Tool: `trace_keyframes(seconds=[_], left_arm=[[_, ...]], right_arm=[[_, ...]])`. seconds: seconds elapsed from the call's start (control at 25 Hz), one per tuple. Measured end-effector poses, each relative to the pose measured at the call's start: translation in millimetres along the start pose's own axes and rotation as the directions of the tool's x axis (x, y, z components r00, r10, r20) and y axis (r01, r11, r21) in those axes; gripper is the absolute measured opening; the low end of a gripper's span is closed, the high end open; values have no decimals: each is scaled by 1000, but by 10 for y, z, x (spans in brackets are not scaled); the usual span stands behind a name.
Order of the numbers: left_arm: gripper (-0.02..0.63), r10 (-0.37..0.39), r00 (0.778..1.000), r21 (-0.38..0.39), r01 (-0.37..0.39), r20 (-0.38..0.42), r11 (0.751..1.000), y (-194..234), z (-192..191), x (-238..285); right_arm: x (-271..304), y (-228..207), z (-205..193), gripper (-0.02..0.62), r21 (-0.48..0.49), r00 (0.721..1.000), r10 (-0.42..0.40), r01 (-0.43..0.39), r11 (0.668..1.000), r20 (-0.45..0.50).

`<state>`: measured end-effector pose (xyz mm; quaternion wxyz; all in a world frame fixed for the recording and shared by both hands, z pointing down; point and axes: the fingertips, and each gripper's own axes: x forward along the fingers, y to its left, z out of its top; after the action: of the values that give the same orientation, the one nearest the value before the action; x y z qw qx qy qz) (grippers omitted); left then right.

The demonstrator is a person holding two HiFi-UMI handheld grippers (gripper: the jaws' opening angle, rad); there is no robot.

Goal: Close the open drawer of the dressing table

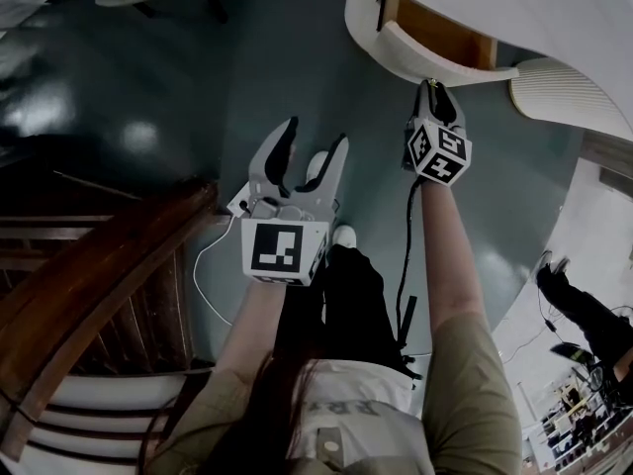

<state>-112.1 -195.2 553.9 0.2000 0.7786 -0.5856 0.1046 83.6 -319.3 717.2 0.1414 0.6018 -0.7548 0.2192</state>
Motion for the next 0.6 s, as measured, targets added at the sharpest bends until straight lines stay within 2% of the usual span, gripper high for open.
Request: trace_keyframes(seconds=[0.6], left_arm=[[267,-12,1000,39,11,19,999,-12,132,116]], right_arm=[[113,-30,105,107,0,1000,2,-2,1000,-6]])
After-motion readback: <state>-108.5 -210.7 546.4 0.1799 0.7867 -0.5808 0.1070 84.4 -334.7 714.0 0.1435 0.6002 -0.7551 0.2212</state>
